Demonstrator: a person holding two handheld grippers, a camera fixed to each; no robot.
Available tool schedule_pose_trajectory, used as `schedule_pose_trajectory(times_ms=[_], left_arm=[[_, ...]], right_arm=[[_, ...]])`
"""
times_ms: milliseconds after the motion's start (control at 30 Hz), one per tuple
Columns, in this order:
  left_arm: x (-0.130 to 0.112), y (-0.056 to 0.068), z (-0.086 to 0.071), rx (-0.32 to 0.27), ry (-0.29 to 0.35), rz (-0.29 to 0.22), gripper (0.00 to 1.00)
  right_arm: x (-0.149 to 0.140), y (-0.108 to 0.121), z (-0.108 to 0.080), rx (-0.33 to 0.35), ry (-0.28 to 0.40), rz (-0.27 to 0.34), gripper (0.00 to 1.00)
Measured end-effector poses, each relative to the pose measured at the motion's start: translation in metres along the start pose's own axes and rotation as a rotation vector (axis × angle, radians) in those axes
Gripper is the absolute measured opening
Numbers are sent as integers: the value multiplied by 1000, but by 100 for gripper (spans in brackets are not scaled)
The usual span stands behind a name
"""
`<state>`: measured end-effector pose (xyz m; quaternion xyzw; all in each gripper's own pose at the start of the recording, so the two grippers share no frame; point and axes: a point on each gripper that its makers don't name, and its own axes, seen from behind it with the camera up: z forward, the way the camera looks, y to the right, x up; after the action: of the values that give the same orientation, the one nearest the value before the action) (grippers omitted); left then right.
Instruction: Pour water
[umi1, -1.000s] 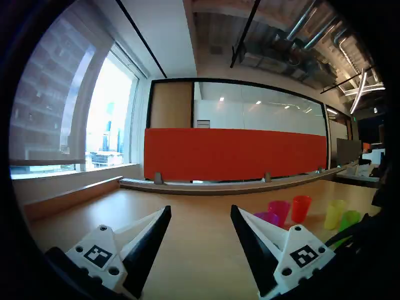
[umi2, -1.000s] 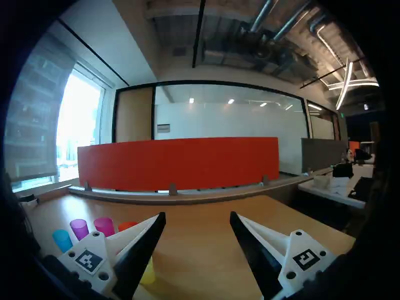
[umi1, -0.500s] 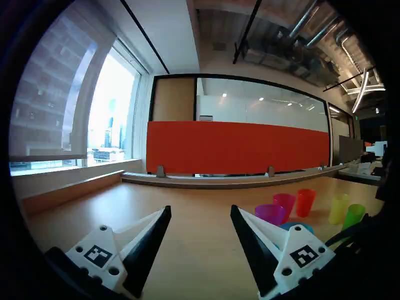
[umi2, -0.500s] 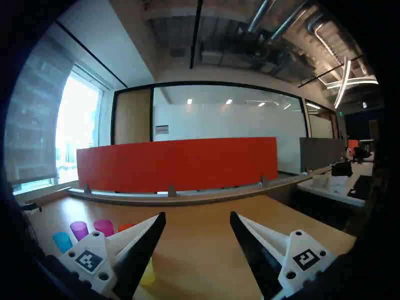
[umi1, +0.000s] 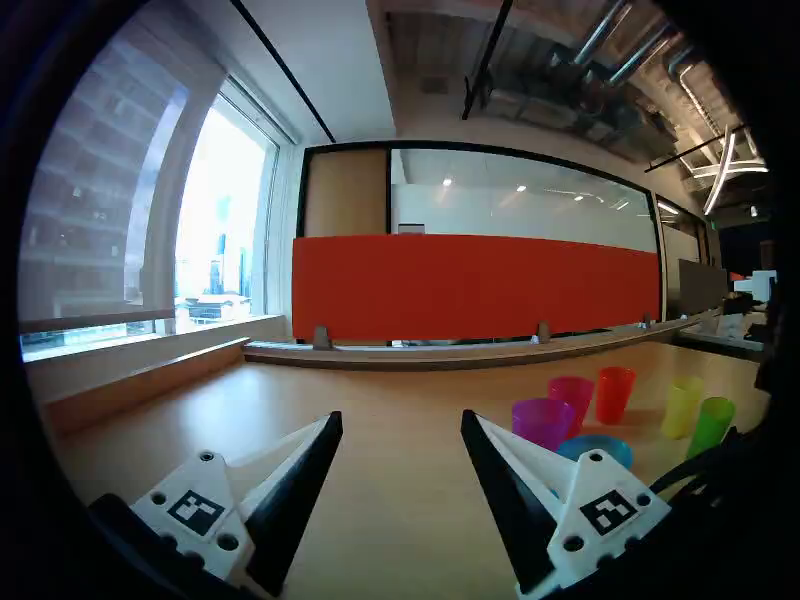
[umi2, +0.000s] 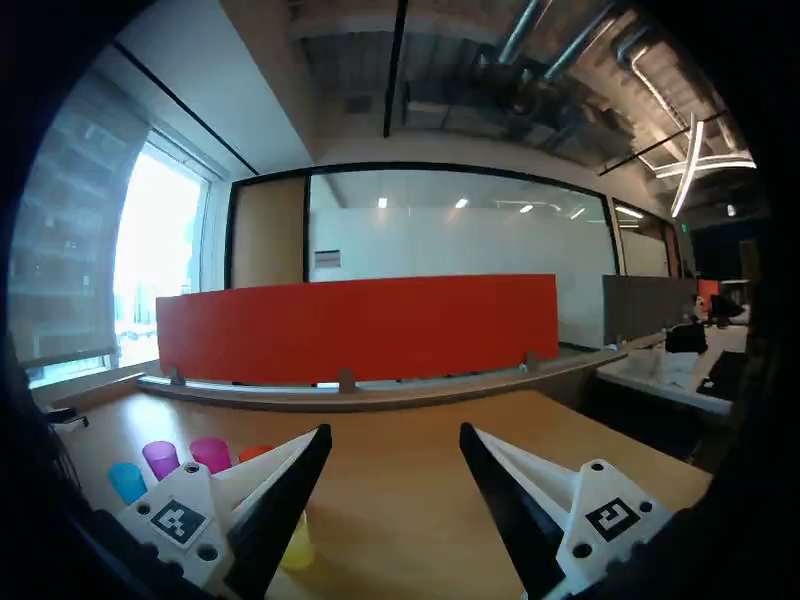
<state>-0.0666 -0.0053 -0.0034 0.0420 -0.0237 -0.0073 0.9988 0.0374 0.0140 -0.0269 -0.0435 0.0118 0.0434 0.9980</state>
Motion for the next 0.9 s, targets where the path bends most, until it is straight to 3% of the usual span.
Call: schedule_pose_trajectory(times_ms=[300, 567, 900], left_arm=[[0, 0, 0, 0, -3, 2, 89], [0, 0, -1, 0, -3, 3, 89], [-1, 0, -1, 0, -3, 4, 89]], right_arm=[[3, -1, -3, 5, 13, -22, 100], [4, 1, -7, -2, 34, -96, 100], [-8, -14, -8, 37, 44, -135, 100]])
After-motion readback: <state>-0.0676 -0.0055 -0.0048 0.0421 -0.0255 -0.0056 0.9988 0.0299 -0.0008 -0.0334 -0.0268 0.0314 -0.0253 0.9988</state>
